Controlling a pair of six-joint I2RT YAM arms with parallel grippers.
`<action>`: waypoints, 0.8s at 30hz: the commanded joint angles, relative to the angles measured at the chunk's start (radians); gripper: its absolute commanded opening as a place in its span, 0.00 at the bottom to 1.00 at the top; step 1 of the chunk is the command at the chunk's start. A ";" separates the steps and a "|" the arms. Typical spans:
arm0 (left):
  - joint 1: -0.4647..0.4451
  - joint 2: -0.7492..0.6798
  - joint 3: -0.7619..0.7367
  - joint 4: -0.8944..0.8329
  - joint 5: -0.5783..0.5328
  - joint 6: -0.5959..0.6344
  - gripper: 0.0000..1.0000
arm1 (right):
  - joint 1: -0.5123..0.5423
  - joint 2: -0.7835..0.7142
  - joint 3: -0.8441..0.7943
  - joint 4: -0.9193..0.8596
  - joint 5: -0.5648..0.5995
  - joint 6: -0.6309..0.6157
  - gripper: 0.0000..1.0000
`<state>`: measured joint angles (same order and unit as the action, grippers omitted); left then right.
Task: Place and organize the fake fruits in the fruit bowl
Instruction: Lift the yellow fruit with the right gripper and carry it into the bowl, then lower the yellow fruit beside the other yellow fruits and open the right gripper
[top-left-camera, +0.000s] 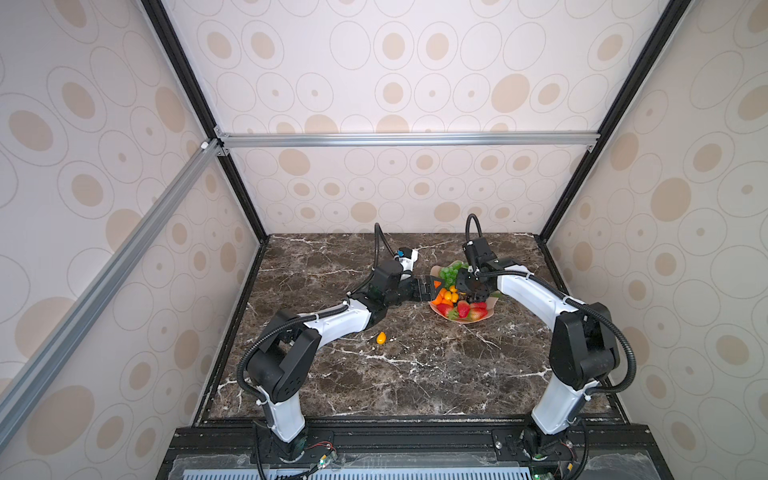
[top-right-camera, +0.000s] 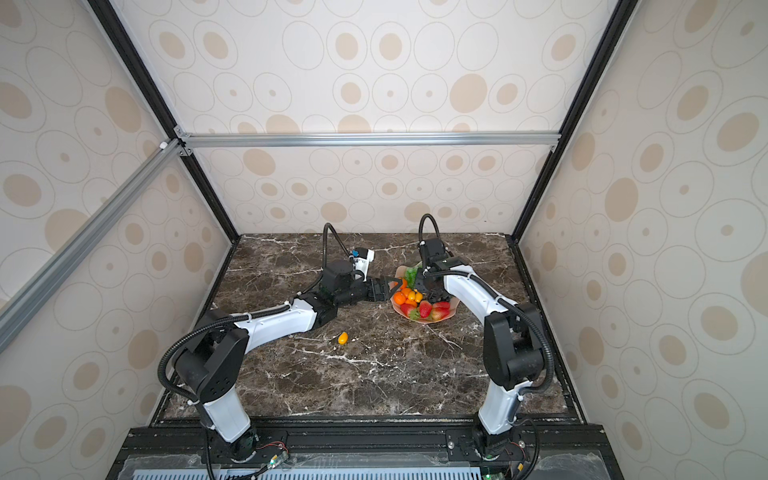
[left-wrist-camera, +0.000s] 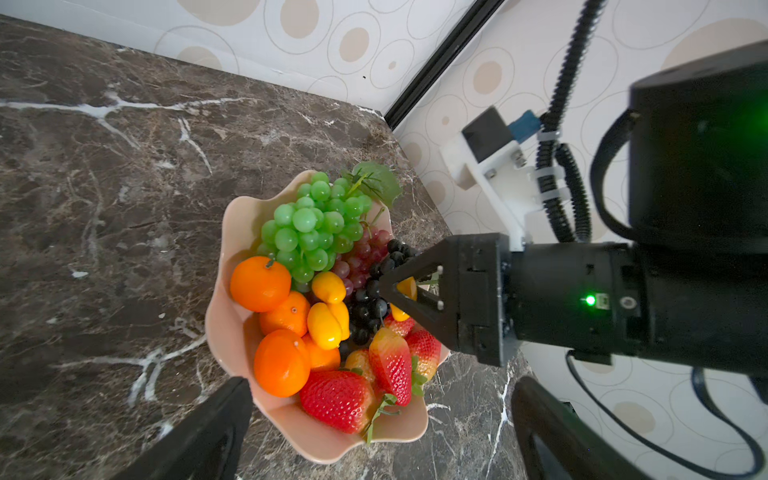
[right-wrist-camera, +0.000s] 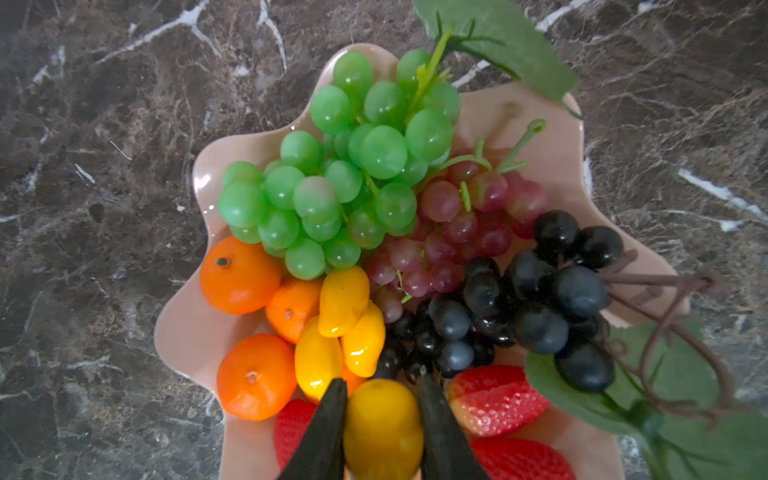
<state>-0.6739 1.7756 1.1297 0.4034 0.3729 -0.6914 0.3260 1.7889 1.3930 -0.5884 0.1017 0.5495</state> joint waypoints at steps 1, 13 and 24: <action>-0.023 0.014 0.054 0.000 0.006 0.002 0.98 | -0.011 0.035 0.024 0.001 -0.018 -0.014 0.28; -0.047 0.012 0.054 -0.017 -0.010 0.013 0.98 | -0.039 0.124 0.075 -0.007 -0.039 -0.026 0.28; -0.051 0.010 0.042 -0.015 -0.007 0.013 0.98 | -0.040 0.157 0.089 -0.005 -0.051 -0.028 0.28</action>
<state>-0.7143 1.7966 1.1606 0.3847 0.3683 -0.6907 0.2886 1.9259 1.4578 -0.5827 0.0555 0.5262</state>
